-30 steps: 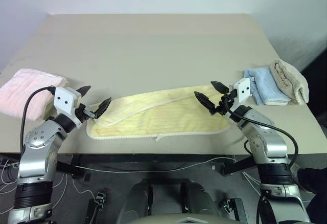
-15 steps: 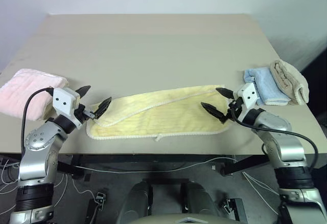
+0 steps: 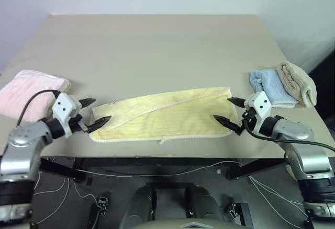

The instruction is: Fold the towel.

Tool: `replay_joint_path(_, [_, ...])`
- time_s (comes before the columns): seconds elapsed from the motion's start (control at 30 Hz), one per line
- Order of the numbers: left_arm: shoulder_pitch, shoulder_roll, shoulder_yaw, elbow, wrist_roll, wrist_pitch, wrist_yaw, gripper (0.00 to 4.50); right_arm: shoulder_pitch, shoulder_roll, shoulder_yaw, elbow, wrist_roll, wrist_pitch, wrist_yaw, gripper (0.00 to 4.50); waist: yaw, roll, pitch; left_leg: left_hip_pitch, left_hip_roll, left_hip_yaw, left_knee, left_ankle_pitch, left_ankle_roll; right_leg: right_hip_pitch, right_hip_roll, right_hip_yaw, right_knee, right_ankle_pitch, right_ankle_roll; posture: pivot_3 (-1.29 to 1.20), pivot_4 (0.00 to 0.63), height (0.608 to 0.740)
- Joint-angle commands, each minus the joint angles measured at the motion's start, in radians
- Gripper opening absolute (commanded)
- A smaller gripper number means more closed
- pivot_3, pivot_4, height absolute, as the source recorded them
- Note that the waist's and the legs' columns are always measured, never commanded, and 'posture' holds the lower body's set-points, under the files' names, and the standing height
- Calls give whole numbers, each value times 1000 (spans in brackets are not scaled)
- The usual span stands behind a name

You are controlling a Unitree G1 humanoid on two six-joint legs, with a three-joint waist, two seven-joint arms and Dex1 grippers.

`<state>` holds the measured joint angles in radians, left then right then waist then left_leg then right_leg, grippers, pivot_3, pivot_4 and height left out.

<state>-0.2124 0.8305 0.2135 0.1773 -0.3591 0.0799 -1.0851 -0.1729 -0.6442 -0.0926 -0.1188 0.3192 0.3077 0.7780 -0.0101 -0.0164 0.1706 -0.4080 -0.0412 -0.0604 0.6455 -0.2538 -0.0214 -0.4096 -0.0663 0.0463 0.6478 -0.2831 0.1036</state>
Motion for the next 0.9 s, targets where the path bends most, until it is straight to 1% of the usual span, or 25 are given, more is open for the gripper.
replay_joint_path(0.03, [-86,74,-72,109,72,-134,-152,4500,16,32,-1,-48,-15,-28,-41,4459,0,0,0,0,0,0,0,0,0,0,0,0,0,0,0,0,150,740])
replay_joint_path(0.1, [-122,95,-109,153,92,-185,-226,4500,23,44,5,-58,-21,-29,-54,4459,-2,1,0,0,0,0,0,0,0,0,0,0,0,0,0,0,150,740])
replay_joint_path(0.2, [-179,113,-149,198,93,-212,-329,4500,32,56,6,-66,-29,-30,-71,4459,-3,1,0,0,0,0,-1,0,0,-1,0,0,0,0,0,0,150,740])
replay_joint_path(0.3, [-226,126,-184,261,130,-276,-383,4500,37,62,4,-70,-31,-31,-82,4459,-3,1,0,0,0,0,0,0,0,-1,1,0,1,0,0,0,150,740])
replay_joint_path(0.4, [-256,135,-219,321,169,-387,-436,4500,46,70,8,-80,-32,-30,-91,4459,-4,1,0,0,0,0,0,0,0,-1,1,0,1,0,0,0,150,740])
replay_joint_path(0.53, [-288,131,-236,374,186,-466,-462,4500,54,82,14,-91,-35,-28,-104,4459,-3,1,0,0,0,1,0,0,0,-1,2,0,1,0,0,0,150,740])
replay_joint_path(0.63, [-317,120,-248,416,219,-539,-434,4500,62,87,13,-98,-34,-28,-110,4459,-2,1,0,0,0,1,1,0,0,-1,3,0,1,0,0,0,150,740])
replay_joint_path(0.73, [-326,112,-252,442,230,-569,-428,4500,70,88,11,-103,-34,-30,-114,4459,-3,1,0,0,0,0,1,0,1,0,3,-1,1,0,0,0,150,740])
replay_joint_path(0.83, [-314,114,-259,447,232,-598,-440,3950,75,90,9,-105,-31,-30,-118,4500,-4,1,0,0,0,1,1,0,1,0,4,-1,2,0,1,0,150,740])
replay_joint_path(0.9, [-309,117,-263,450,234,-610,-439,3315,73,91,8,-103,-29,-31,-119,4500,-4,1,0,0,0,1,1,0,1,0,4,-1,2,0,0,0,150,740])
